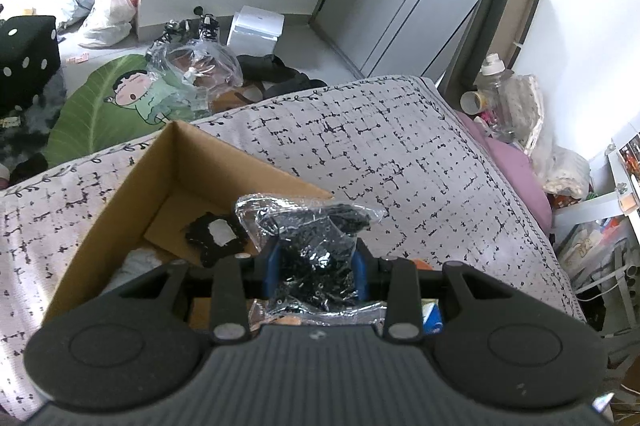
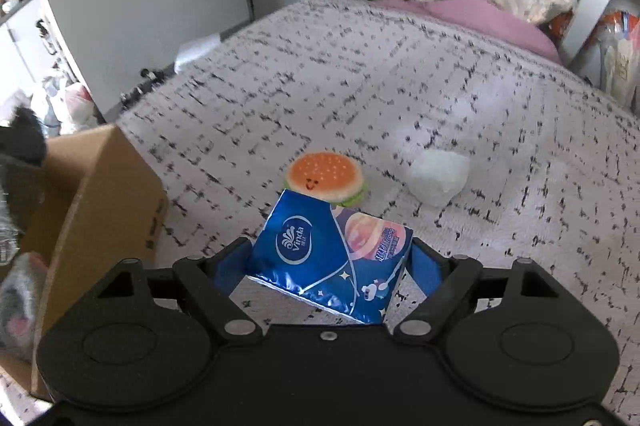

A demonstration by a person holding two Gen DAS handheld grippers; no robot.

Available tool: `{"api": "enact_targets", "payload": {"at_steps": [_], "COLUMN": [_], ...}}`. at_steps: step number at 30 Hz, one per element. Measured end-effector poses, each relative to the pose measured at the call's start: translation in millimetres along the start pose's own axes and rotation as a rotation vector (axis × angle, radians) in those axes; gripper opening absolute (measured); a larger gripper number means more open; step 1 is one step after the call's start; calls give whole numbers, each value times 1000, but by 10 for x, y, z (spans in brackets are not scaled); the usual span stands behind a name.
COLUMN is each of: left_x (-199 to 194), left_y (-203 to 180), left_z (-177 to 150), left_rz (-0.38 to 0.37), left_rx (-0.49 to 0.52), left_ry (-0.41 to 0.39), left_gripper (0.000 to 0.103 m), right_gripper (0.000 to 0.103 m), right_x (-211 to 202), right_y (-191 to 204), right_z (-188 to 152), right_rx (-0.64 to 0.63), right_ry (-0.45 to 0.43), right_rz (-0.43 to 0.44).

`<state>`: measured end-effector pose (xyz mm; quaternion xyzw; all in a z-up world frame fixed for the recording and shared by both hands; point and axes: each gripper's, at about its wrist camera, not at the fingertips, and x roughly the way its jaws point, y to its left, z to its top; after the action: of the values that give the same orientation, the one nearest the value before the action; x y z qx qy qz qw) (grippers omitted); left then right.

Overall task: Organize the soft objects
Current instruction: 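Carry the black bag over the box and open the left tool while the right tool carries the tissue pack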

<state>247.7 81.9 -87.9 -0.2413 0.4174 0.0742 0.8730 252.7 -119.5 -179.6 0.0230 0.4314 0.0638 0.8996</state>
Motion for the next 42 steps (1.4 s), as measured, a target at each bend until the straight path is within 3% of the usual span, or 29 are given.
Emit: {"api": "enact_targets", "payload": {"at_steps": [15, 28, 42], "left_x": [-372, -627, -478], "left_y": [66, 344, 508], "left_z": [80, 281, 390], "left_rz": [14, 40, 22], "left_rx": [40, 65, 63], "left_ry": [-41, -66, -33], "left_gripper": [35, 35, 35], "right_gripper": [81, 81, 81], "right_x": [-620, -1046, -1158], "right_y": [118, 204, 374], "right_z": [135, 205, 247], "right_rx": [-66, -109, -112], "right_ry": [-132, -217, -297], "right_rz": [103, 205, 323]}}
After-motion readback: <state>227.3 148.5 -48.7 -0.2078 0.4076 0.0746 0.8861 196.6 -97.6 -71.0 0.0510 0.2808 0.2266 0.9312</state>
